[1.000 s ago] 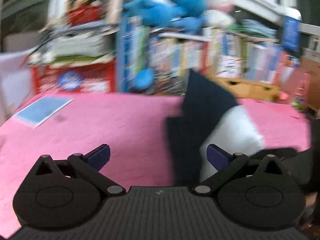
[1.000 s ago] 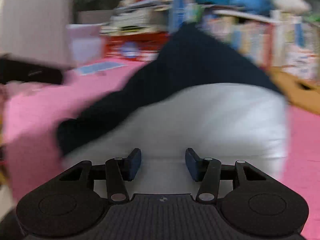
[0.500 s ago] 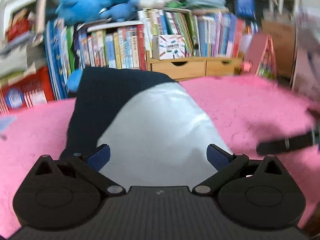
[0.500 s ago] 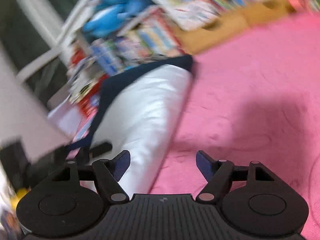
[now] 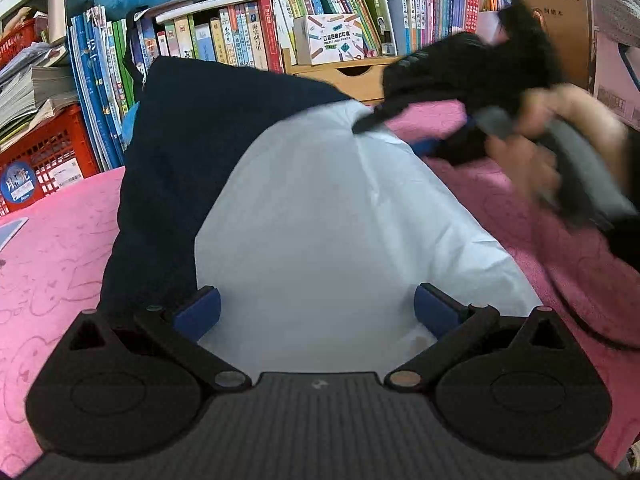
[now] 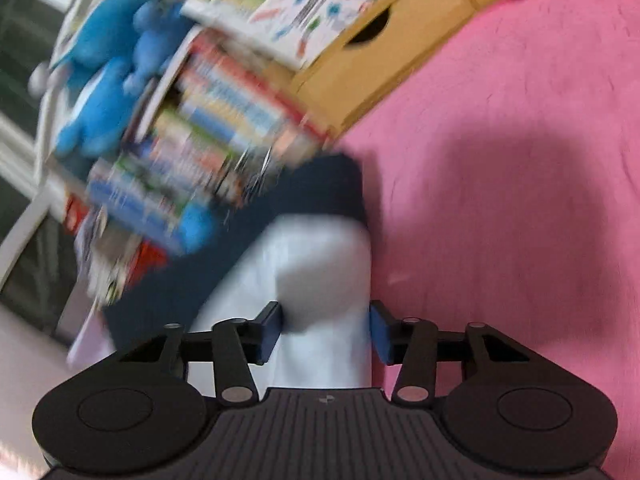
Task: Fold clothes
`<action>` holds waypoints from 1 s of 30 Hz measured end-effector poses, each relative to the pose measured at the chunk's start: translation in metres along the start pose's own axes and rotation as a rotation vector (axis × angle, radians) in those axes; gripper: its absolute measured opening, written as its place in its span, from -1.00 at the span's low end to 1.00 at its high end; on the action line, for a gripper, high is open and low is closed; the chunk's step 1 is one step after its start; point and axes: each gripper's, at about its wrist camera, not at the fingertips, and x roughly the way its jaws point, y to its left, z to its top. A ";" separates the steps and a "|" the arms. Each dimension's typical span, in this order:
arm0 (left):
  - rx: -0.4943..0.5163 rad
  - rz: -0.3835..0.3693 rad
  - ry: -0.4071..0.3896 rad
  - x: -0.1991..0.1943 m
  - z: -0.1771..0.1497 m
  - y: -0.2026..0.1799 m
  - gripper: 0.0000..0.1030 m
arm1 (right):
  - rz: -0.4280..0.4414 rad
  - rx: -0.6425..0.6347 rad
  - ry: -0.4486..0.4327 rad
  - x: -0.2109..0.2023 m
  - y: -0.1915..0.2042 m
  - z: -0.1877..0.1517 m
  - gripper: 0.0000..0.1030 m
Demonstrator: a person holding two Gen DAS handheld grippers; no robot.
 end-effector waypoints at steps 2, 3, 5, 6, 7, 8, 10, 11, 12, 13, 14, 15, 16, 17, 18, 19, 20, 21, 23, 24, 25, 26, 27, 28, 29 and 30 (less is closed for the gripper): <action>-0.005 -0.006 0.002 -0.001 0.002 0.003 1.00 | -0.063 -0.022 -0.029 0.019 0.002 0.017 -0.33; -0.008 -0.010 0.003 -0.002 0.002 0.004 1.00 | -0.095 -0.039 -0.046 0.030 0.003 0.025 -0.46; -0.014 -0.018 0.003 -0.002 0.002 0.004 1.00 | -0.231 -0.083 -0.088 0.050 0.003 0.040 -0.92; -0.017 -0.020 0.003 -0.002 0.002 0.005 1.00 | -0.253 -0.076 -0.100 0.054 0.001 0.047 -0.92; -0.020 -0.023 0.003 -0.003 0.002 0.006 1.00 | -0.267 -0.062 -0.107 0.054 0.001 0.052 -0.85; -0.022 -0.025 0.000 -0.003 0.002 0.006 1.00 | -0.278 -0.094 -0.119 0.049 0.007 0.053 -0.80; -0.024 -0.028 -0.004 -0.004 0.001 0.006 1.00 | -0.226 -0.288 -0.166 0.025 0.033 0.040 -0.74; -0.026 -0.030 -0.006 -0.005 0.001 0.007 1.00 | -0.171 -0.394 -0.171 0.012 0.049 0.028 -0.72; -0.028 -0.032 -0.008 -0.005 0.000 0.007 1.00 | -0.105 -0.503 -0.154 0.001 0.067 0.014 -0.72; -0.031 -0.033 -0.009 -0.005 0.001 0.007 1.00 | -0.044 -0.608 -0.134 -0.009 0.084 -0.001 -0.72; -0.032 -0.034 -0.010 -0.005 0.001 0.007 1.00 | 0.001 -0.696 -0.102 -0.012 0.100 -0.017 -0.72; -0.033 -0.035 -0.011 -0.006 0.001 0.007 1.00 | 0.044 -0.784 -0.064 -0.014 0.117 -0.033 -0.73; -0.035 -0.036 -0.012 -0.006 0.001 0.007 1.00 | 0.076 -0.862 -0.008 -0.008 0.132 -0.050 -0.70; -0.038 -0.037 -0.014 -0.006 0.000 0.008 1.00 | 0.086 -0.916 0.039 0.004 0.143 -0.062 -0.70; -0.041 -0.039 -0.016 -0.007 0.000 0.008 1.00 | 0.076 -0.965 0.089 0.023 0.152 -0.074 -0.70; -0.044 -0.041 -0.018 -0.007 0.000 0.009 1.00 | 0.050 -0.998 0.121 0.043 0.157 -0.081 -0.70; -0.052 -0.042 -0.021 -0.008 0.000 0.010 1.00 | 0.022 -1.009 0.143 0.065 0.159 -0.084 -0.70; -0.061 -0.043 -0.025 -0.008 -0.001 0.011 1.00 | -0.004 -1.000 0.163 0.089 0.161 -0.083 -0.70; -0.080 -0.039 -0.030 -0.009 -0.001 0.014 1.00 | -0.039 -0.954 0.187 0.129 0.161 -0.075 -0.73; -0.087 -0.039 -0.032 -0.010 -0.001 0.015 1.00 | -0.046 -0.922 0.198 0.145 0.161 -0.070 -0.76; -0.088 -0.040 -0.032 -0.010 -0.001 0.015 1.00 | -0.061 -0.894 0.210 0.157 0.162 -0.065 -0.80; -0.089 -0.040 -0.032 -0.010 -0.001 0.015 1.00 | -0.085 -0.876 0.214 0.164 0.161 -0.062 -0.81; -0.092 -0.044 -0.031 -0.010 -0.001 0.015 1.00 | -0.102 -0.873 0.215 0.165 0.159 -0.061 -0.81; -0.095 -0.048 -0.030 -0.010 -0.002 0.015 1.00 | -0.110 -0.878 0.207 0.160 0.161 -0.061 -0.79; -0.103 -0.056 -0.031 -0.011 -0.002 0.016 1.00 | -0.118 -0.883 0.200 0.155 0.162 -0.062 -0.65; -0.110 -0.062 -0.033 -0.011 -0.002 0.017 1.00 | -0.115 -0.885 0.189 0.147 0.163 -0.062 -0.55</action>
